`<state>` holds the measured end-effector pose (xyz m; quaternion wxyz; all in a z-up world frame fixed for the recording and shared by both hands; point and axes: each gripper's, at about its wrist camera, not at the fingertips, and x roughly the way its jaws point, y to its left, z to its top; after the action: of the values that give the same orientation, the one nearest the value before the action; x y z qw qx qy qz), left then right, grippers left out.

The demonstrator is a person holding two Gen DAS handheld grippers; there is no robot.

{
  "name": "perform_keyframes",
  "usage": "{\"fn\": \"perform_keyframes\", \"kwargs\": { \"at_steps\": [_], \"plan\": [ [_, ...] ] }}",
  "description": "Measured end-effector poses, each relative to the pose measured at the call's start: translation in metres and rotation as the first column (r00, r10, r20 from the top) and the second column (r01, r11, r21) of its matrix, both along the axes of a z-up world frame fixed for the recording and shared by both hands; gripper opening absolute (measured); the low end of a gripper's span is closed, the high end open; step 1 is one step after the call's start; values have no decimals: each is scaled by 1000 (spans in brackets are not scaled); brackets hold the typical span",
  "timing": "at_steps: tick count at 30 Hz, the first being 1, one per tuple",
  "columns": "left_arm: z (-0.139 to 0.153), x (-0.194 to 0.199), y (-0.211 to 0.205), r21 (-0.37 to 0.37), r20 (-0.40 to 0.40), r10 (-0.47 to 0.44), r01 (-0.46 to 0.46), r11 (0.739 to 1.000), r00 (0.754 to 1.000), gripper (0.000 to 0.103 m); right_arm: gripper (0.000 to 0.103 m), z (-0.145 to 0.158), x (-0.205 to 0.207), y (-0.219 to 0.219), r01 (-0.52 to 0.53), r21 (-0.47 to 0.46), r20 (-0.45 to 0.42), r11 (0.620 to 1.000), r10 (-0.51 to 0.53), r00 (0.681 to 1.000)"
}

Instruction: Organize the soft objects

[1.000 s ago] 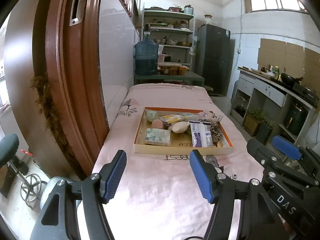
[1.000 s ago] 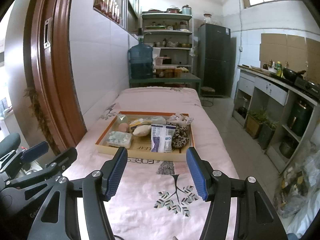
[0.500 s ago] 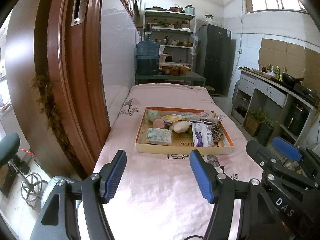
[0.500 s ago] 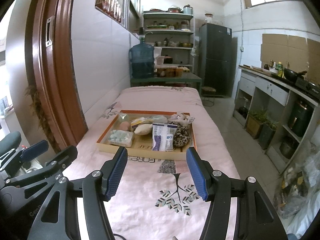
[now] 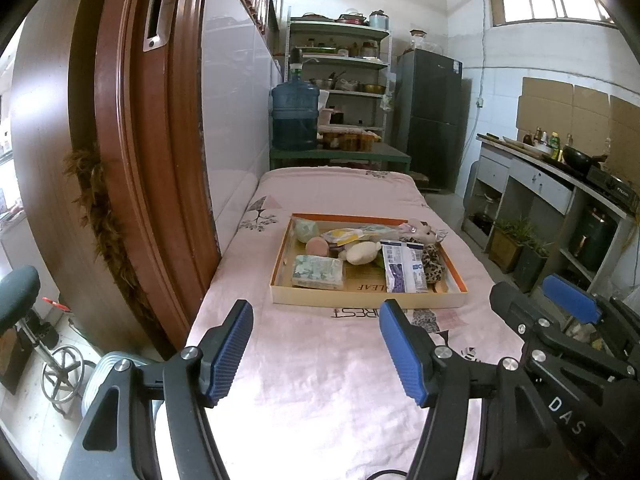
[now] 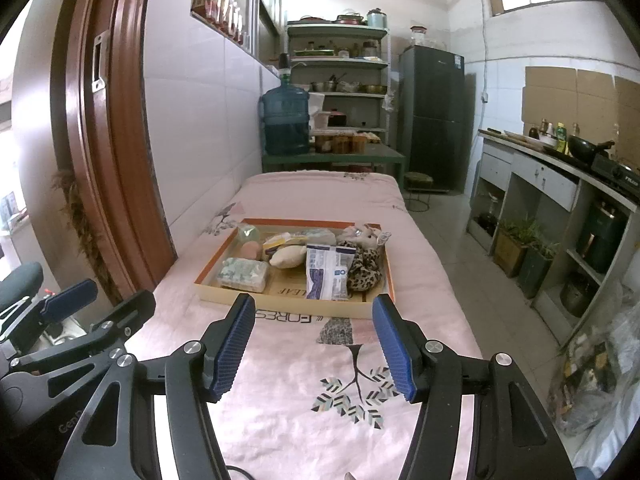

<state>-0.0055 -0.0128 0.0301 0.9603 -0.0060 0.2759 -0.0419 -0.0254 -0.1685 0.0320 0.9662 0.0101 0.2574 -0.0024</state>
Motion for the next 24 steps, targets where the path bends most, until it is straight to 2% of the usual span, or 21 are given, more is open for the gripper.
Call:
{"fn": "perform_keyframes", "kwargs": {
  "at_steps": [24],
  "plan": [
    [0,-1,0,-2,-2,-1,1,1000,1000,66,63,-1,0,1,-2,-1,-3,1000,2,1000]
  ]
}}
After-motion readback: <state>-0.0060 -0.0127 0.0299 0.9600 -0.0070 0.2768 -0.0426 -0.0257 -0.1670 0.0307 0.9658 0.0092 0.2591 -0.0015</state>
